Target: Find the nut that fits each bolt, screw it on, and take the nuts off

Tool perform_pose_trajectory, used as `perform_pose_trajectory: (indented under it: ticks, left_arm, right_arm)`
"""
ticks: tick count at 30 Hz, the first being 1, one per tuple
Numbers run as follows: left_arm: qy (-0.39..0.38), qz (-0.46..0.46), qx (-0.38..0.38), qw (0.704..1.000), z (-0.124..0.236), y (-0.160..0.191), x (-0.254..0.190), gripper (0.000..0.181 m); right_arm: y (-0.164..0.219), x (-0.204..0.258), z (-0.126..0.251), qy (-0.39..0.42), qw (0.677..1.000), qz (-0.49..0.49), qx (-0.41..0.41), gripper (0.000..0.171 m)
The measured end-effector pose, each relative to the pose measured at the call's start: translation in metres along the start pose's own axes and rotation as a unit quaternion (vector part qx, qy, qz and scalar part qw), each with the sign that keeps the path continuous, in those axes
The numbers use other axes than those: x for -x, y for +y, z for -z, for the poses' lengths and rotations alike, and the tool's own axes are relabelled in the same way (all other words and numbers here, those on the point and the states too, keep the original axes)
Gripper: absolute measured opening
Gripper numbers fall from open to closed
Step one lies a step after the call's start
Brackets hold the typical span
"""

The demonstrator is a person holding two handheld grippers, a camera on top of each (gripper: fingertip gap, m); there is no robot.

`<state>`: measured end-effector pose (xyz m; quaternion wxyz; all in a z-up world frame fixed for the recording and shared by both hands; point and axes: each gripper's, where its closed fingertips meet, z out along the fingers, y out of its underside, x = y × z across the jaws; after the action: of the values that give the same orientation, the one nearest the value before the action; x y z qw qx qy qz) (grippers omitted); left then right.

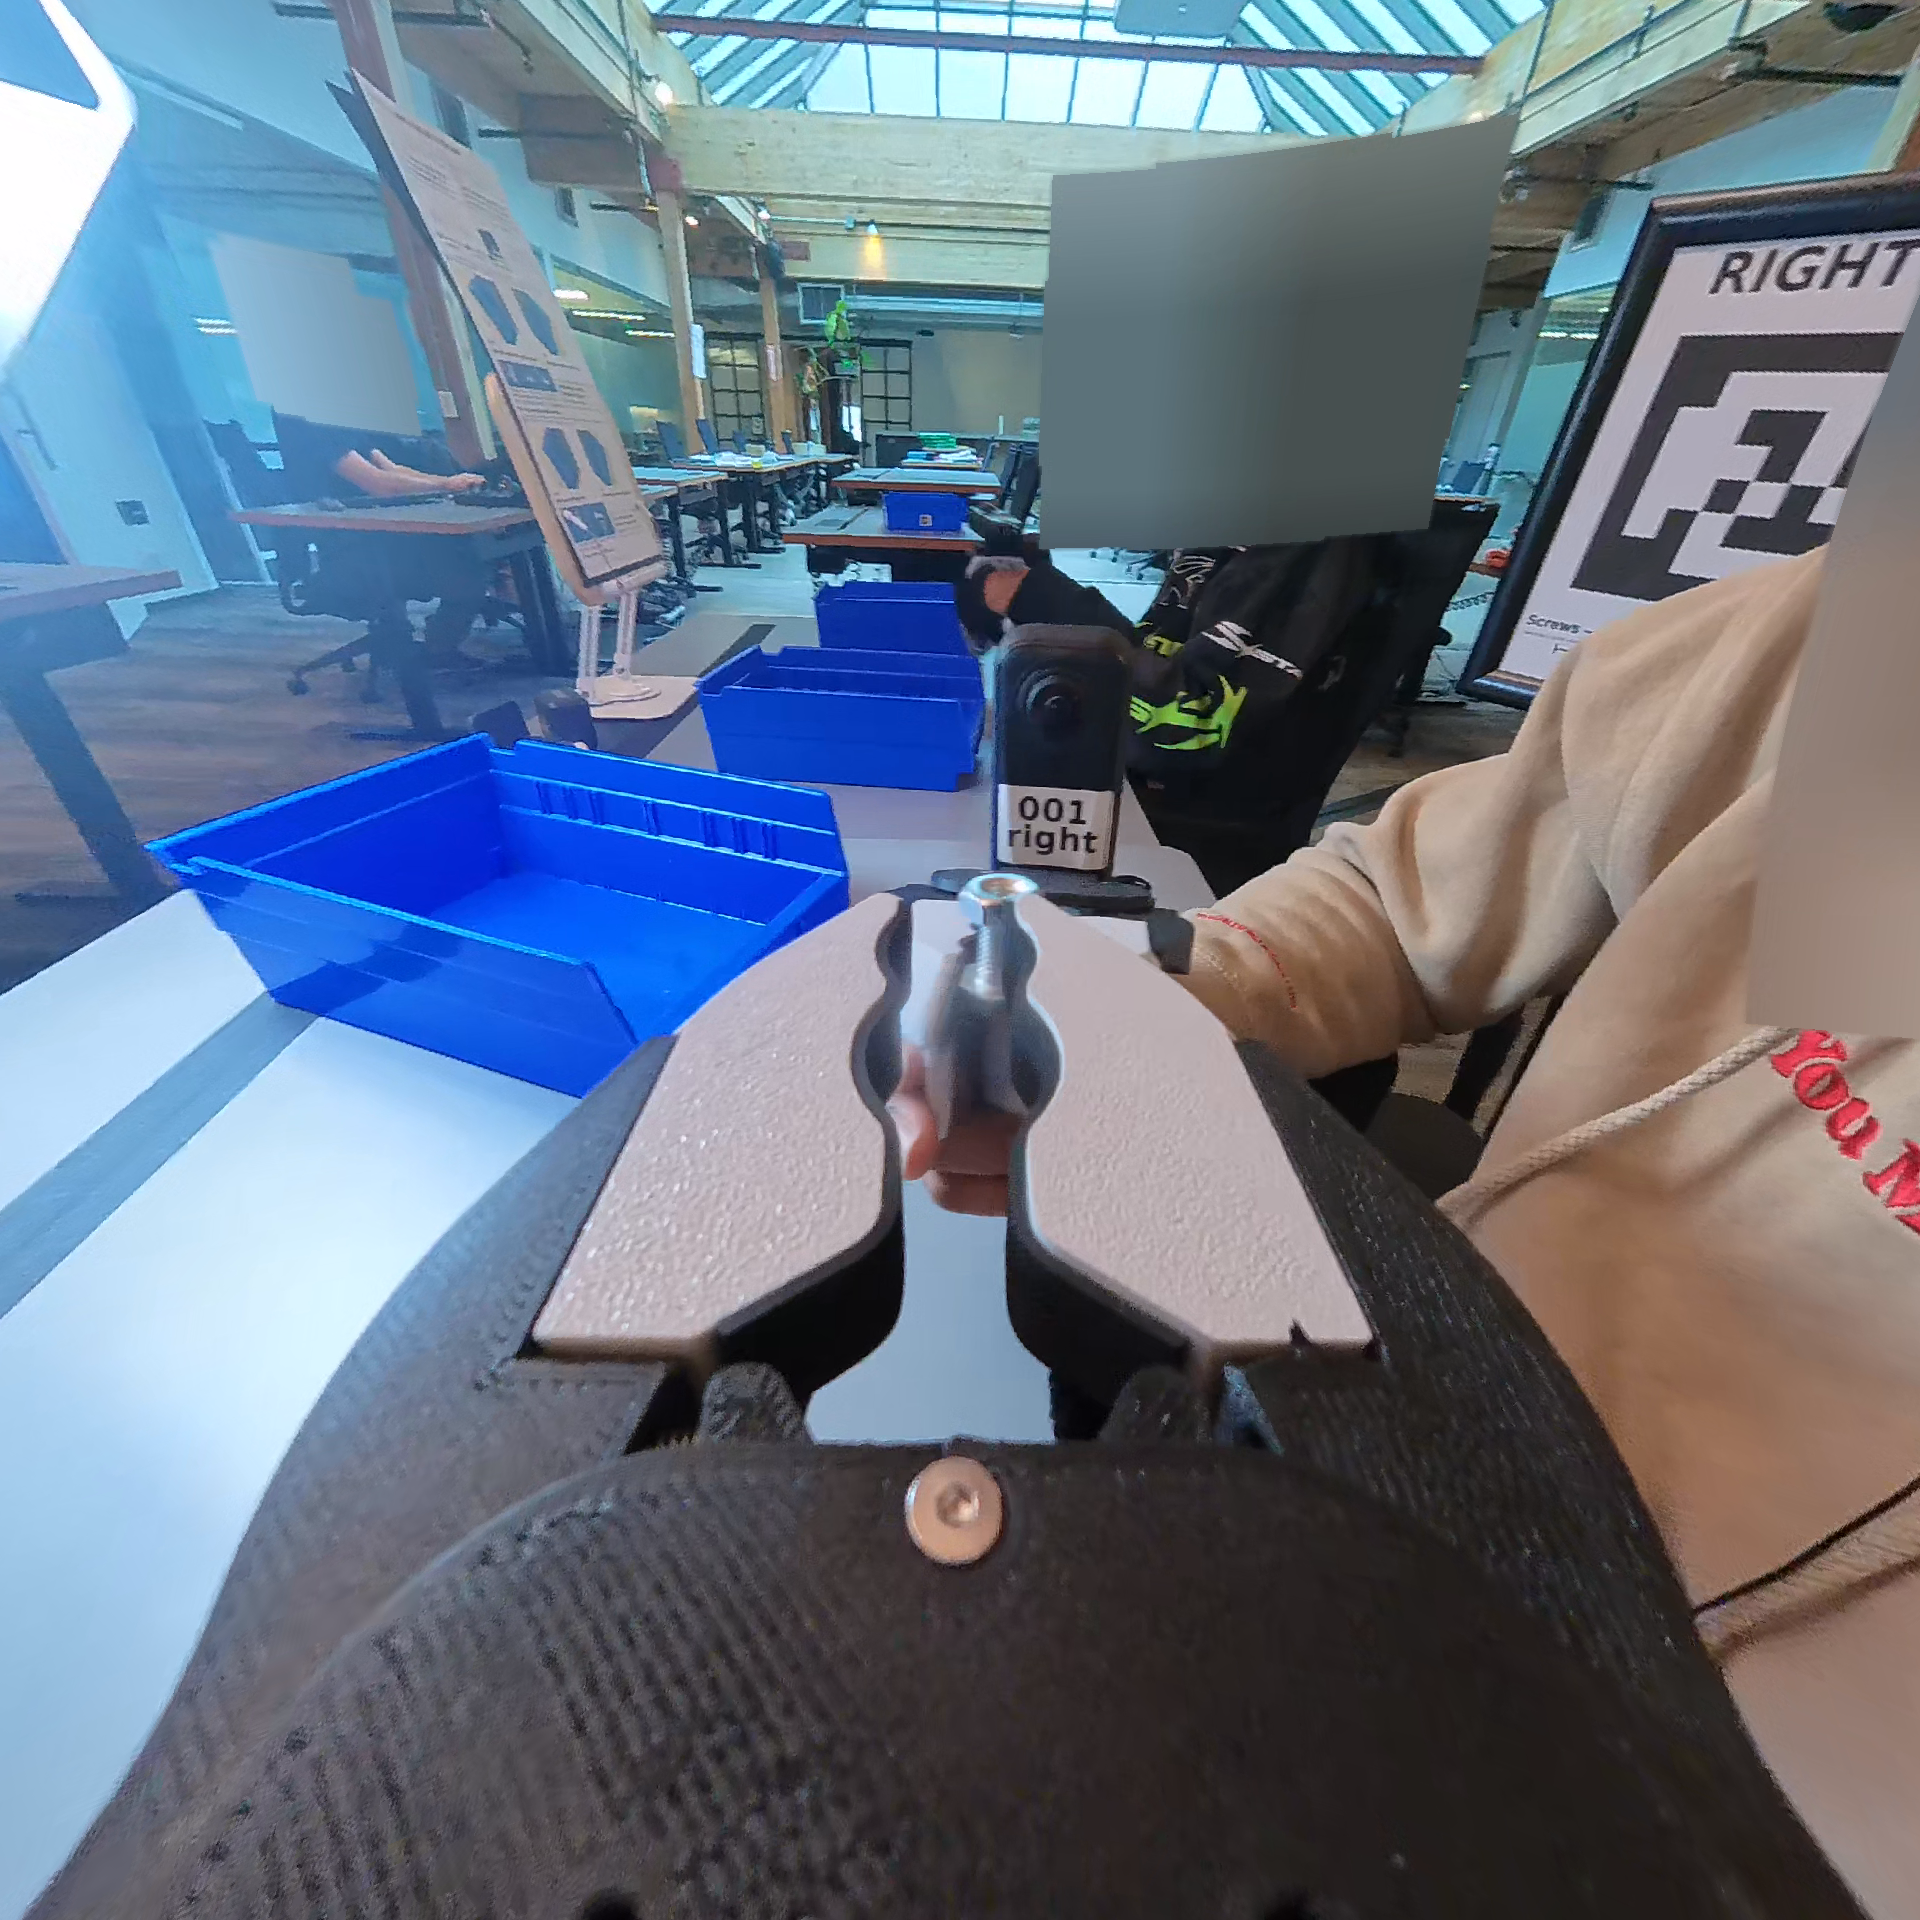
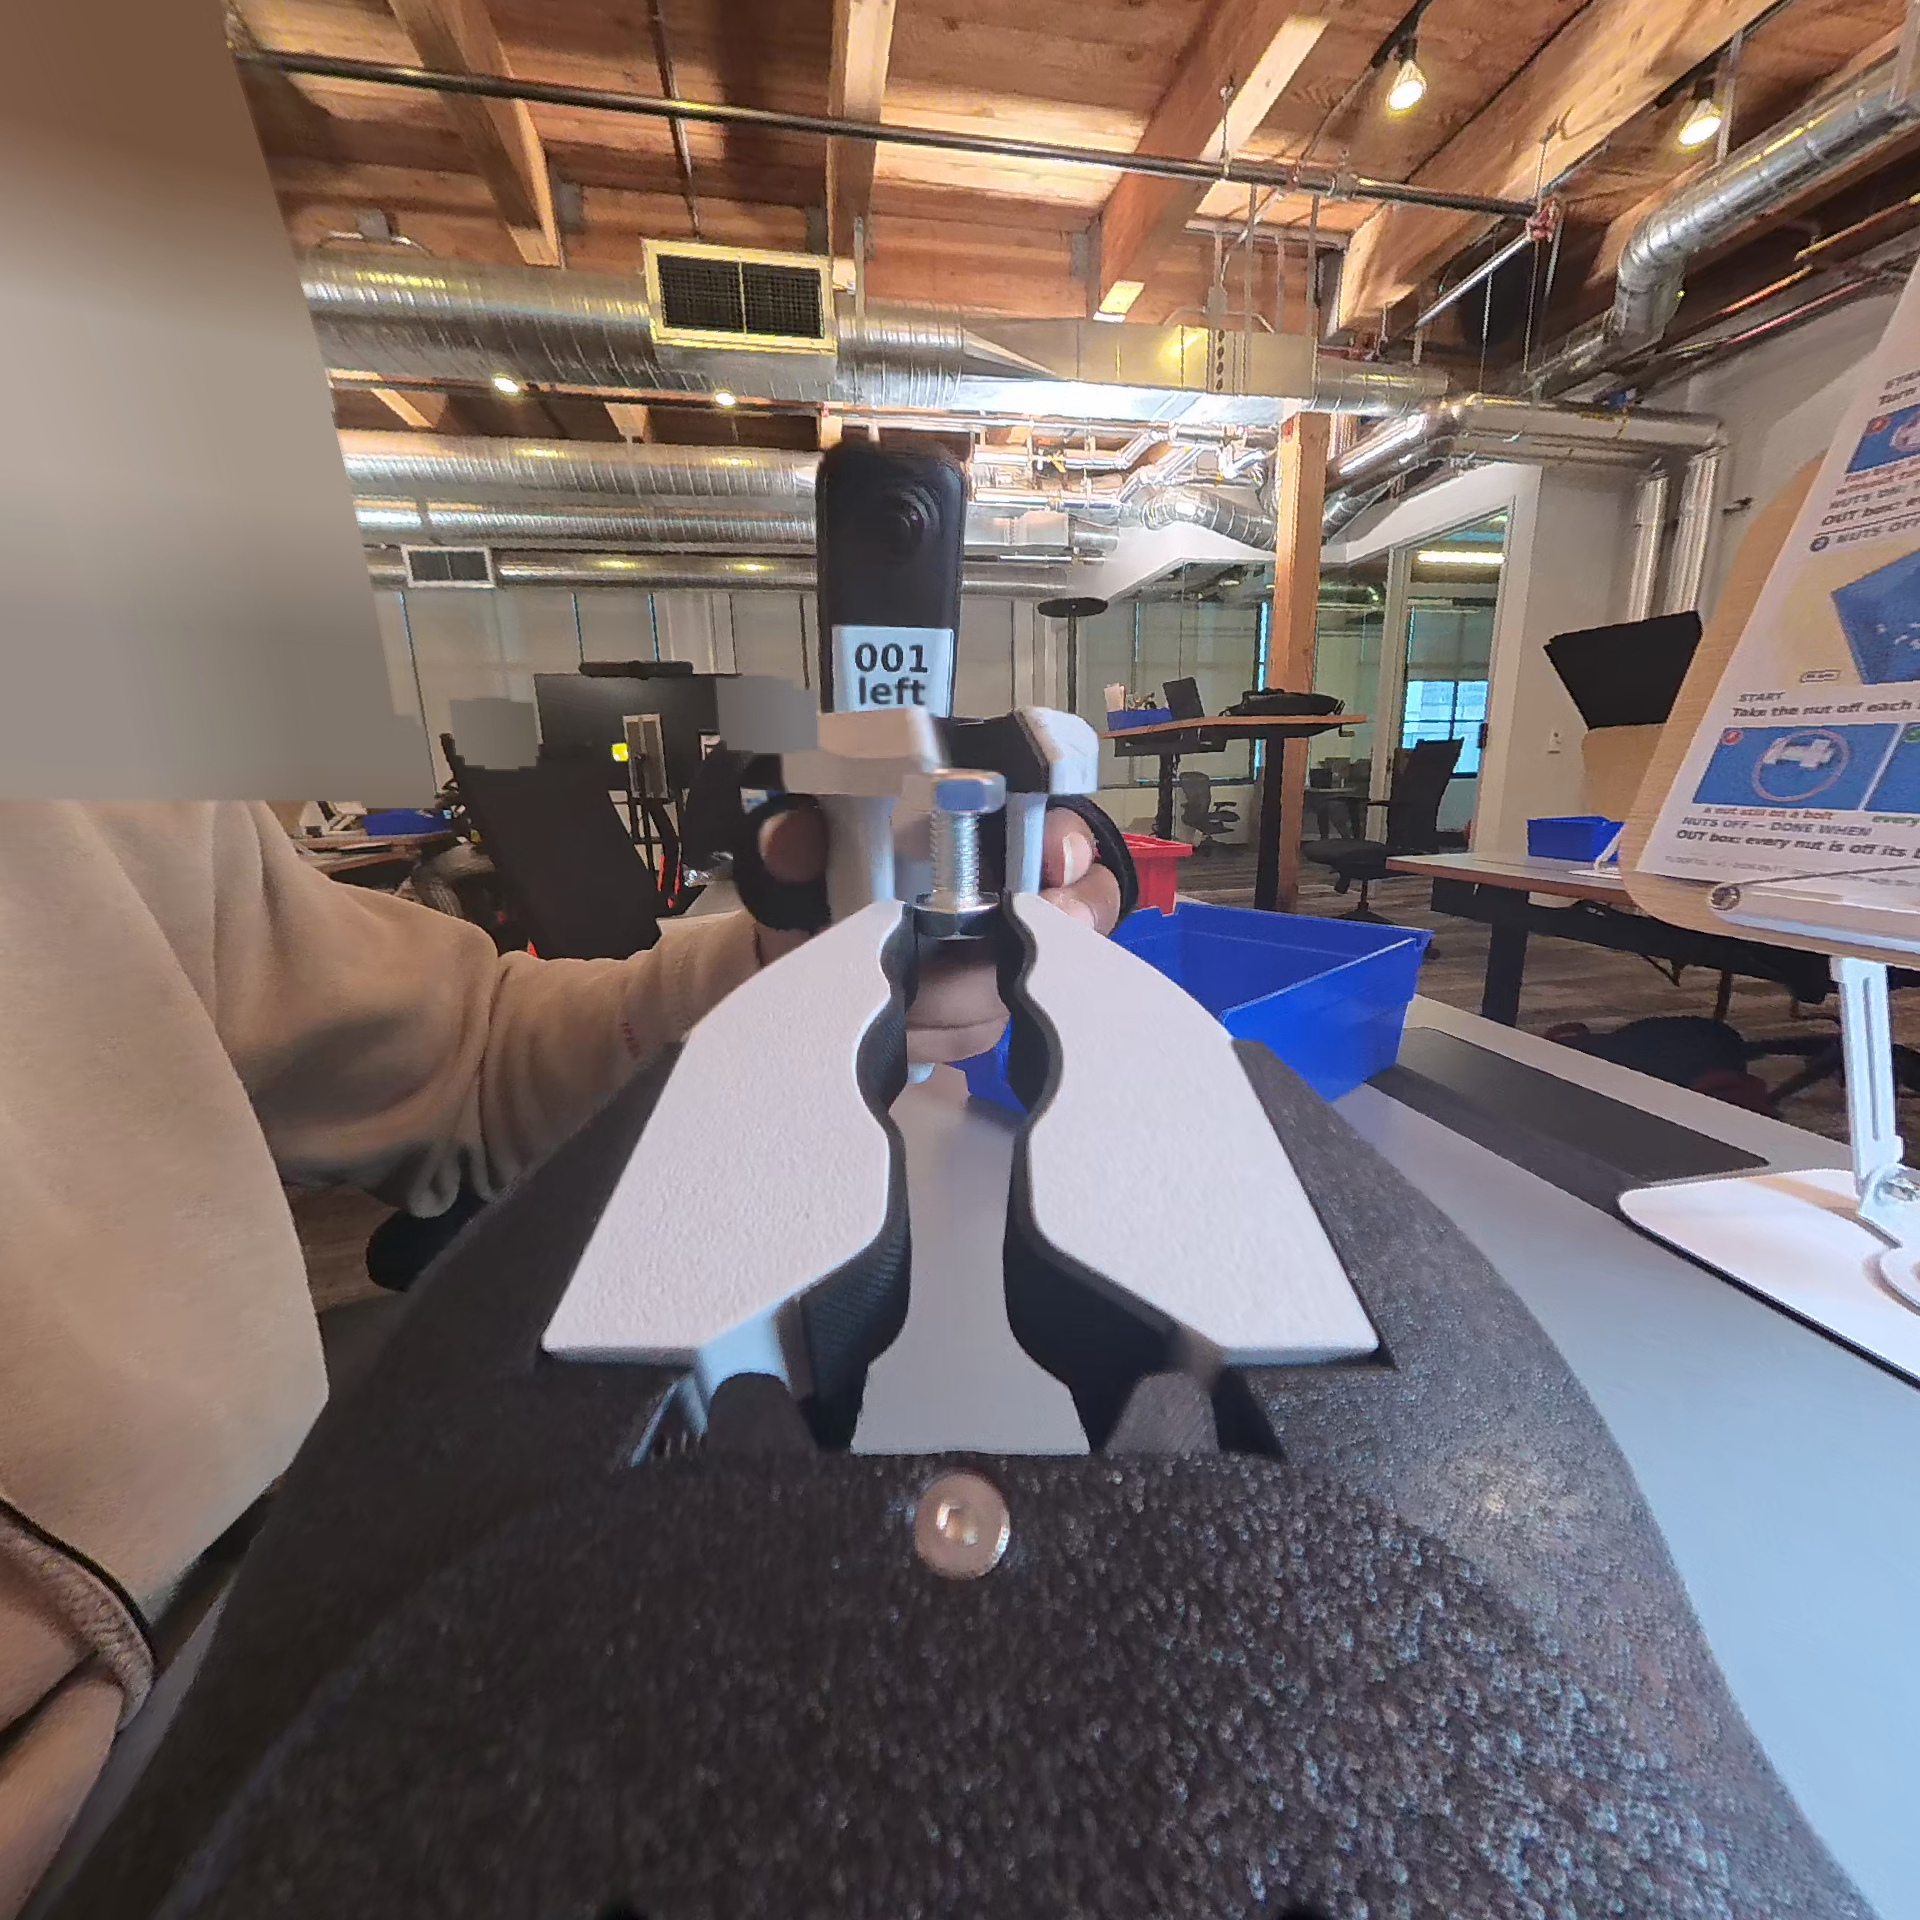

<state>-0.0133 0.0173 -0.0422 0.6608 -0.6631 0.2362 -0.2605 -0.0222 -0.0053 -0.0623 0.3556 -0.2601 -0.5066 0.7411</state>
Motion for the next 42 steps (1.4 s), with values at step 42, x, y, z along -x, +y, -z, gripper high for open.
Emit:
perform_pose_trajectory:
  ticks: [42]
  left_arm:
    - [-0.104,-0.001,-0.051,0.993,0.029,-0.014,0.053,0.026]
  right_arm:
    - [-0.003,-0.048,-0.043,0.026,1.000,-0.011,0.007,0.014]
